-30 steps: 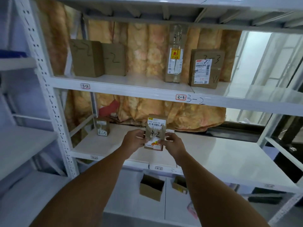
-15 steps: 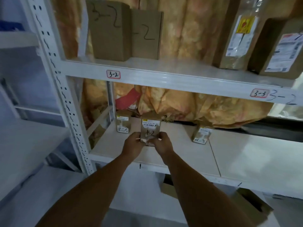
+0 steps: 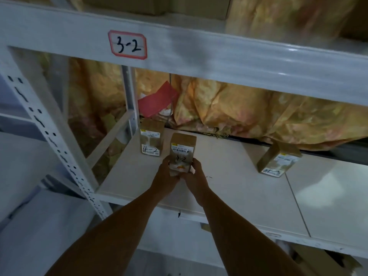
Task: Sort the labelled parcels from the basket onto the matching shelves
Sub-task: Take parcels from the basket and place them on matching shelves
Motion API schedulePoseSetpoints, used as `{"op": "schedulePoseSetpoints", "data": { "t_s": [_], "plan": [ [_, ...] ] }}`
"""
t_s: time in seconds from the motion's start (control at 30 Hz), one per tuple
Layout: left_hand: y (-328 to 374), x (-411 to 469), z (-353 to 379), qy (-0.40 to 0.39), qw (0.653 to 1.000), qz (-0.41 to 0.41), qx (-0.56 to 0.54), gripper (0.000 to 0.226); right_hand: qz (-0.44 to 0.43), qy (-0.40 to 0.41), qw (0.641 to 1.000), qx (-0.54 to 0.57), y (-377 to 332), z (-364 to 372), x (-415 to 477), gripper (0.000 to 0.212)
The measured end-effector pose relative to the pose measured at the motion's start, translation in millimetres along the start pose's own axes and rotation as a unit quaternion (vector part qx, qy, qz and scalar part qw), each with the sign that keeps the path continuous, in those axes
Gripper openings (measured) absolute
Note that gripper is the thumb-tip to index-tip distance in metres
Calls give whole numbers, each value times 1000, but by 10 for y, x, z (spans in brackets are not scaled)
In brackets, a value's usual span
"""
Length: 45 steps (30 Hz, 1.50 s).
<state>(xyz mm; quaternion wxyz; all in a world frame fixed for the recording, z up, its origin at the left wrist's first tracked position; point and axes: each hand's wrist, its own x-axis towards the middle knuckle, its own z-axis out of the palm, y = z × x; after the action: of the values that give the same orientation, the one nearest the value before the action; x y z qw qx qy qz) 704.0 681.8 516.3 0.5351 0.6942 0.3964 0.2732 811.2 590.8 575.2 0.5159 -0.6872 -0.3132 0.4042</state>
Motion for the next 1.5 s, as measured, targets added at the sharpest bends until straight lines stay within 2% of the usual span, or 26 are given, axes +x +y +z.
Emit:
{"op": "schedulePoseSetpoints", "data": {
  "t_s": [0.07,0.13,0.27,0.4,0.53,0.77,0.93,0.97,1.03,1.13,1.27,1.37,1.5],
  "plan": [
    [-225,286,43,-3,1000,18,-12,65,-5,8,1000,-1,37,31,162,51],
    [-96,342,58,20,999,35,-5,58,-5,9,1000,10,71,68,307,59],
    [-259,544,72,45,998,26,39,70,15,21,999,-23,116,79,512,76],
    [-606,783,97,54,996,13,70,80,21,33,998,-50,173,46,557,67],
    [-544,824,107,63,997,20,49,82,24,36,997,-62,213,36,595,67],
    [-370,763,141,67,997,17,27,69,17,18,998,-60,208,29,601,71],
    [-967,1068,132,56,996,-32,62,93,44,-18,997,-52,169,28,593,90],
    [-1081,1105,122,55,995,-40,76,96,55,-19,997,-54,136,18,554,90],
    [-872,898,98,49,991,-63,104,91,66,-16,994,-90,65,-21,418,76],
    [46,144,39,6,980,-96,175,75,43,-10,969,-244,15,-150,128,59],
    [555,-380,33,-39,940,-64,333,58,10,-8,898,-439,-130,-493,-349,55],
    [903,-651,63,-68,896,-24,439,59,-17,25,858,-513,-346,-771,-742,55],
    [1476,-1037,168,-71,841,48,534,60,-33,57,830,-554,-669,-1086,-1290,58]
  ]
}}
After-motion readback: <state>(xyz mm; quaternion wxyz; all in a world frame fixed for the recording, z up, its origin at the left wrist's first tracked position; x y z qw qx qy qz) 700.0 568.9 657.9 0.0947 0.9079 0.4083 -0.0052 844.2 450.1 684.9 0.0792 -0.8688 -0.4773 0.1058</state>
